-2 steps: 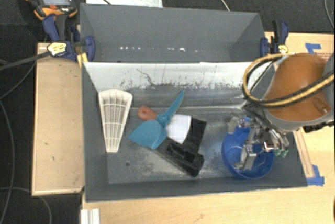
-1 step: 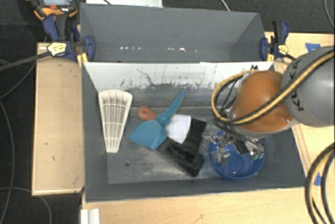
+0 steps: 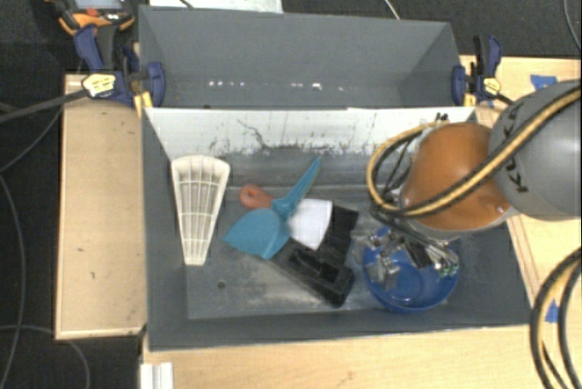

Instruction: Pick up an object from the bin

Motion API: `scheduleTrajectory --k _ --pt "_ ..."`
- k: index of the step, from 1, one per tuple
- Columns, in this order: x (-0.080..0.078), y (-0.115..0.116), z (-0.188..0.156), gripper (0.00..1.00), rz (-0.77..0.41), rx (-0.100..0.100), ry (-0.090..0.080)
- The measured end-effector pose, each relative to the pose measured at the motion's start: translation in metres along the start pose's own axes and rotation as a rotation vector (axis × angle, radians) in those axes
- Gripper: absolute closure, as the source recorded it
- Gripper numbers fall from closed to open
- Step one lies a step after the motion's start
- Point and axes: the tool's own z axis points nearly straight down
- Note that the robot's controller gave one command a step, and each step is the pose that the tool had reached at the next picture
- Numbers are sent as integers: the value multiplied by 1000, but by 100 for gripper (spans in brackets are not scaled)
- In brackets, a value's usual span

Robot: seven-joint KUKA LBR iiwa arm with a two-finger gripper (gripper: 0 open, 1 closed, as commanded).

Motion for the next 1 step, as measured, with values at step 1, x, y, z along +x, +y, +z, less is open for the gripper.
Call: scheduleTrajectory --k 1 --pt "3 -8 -82 100 -23 -4 11"
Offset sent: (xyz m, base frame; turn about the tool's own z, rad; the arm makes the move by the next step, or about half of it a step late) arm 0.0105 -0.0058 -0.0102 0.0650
